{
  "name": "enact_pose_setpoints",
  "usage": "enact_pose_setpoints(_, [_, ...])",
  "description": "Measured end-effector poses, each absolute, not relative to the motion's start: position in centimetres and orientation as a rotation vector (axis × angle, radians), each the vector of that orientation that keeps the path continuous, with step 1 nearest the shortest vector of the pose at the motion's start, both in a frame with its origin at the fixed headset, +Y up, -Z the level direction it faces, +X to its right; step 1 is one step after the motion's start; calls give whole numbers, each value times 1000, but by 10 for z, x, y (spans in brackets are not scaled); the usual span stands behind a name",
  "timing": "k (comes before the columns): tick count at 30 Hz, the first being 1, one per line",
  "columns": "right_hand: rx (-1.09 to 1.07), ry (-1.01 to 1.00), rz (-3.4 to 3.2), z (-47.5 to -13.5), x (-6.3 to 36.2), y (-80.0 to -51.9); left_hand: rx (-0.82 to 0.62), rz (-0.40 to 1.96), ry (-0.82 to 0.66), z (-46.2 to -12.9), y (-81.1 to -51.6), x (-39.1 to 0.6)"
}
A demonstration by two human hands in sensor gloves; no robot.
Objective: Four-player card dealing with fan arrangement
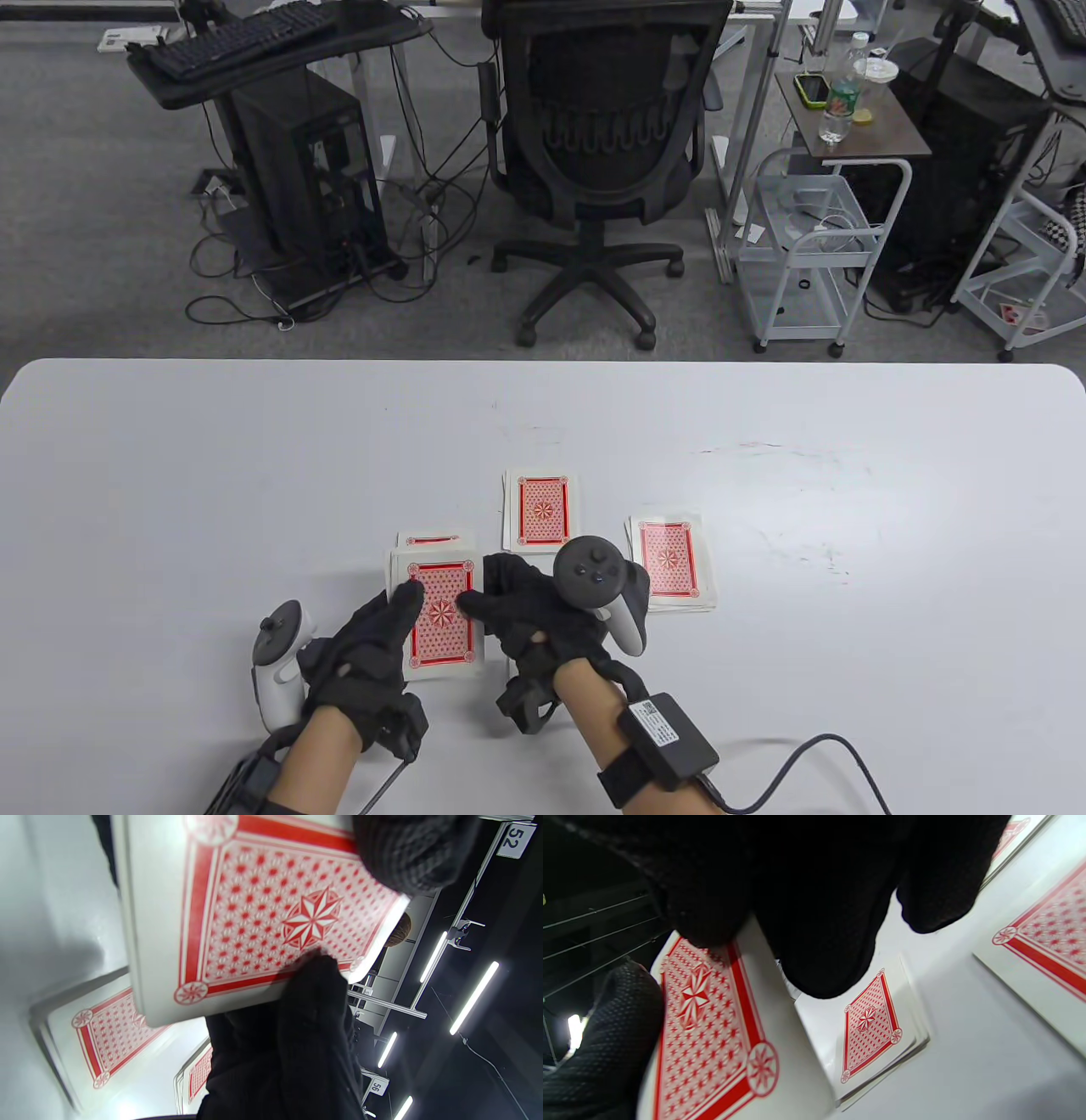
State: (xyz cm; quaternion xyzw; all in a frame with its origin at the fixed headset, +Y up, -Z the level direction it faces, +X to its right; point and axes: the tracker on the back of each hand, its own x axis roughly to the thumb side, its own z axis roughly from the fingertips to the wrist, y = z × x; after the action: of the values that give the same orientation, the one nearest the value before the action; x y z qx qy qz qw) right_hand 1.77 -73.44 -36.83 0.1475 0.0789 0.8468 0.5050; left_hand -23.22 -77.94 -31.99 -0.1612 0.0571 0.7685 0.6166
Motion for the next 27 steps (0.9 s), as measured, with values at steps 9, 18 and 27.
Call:
enact_pose_setpoints(9, [319,286,2019,-377,55,-729,-337,1783,175,-322,-781,-249])
enact_pose_setpoints(18, [155,423,2593,-383,67,-747,-318,1733,226,-325,-784,-262])
enact_pose_setpoints(27, [69,449,3086,-381,47,-758,-324,1731,215,-325,-784,-261])
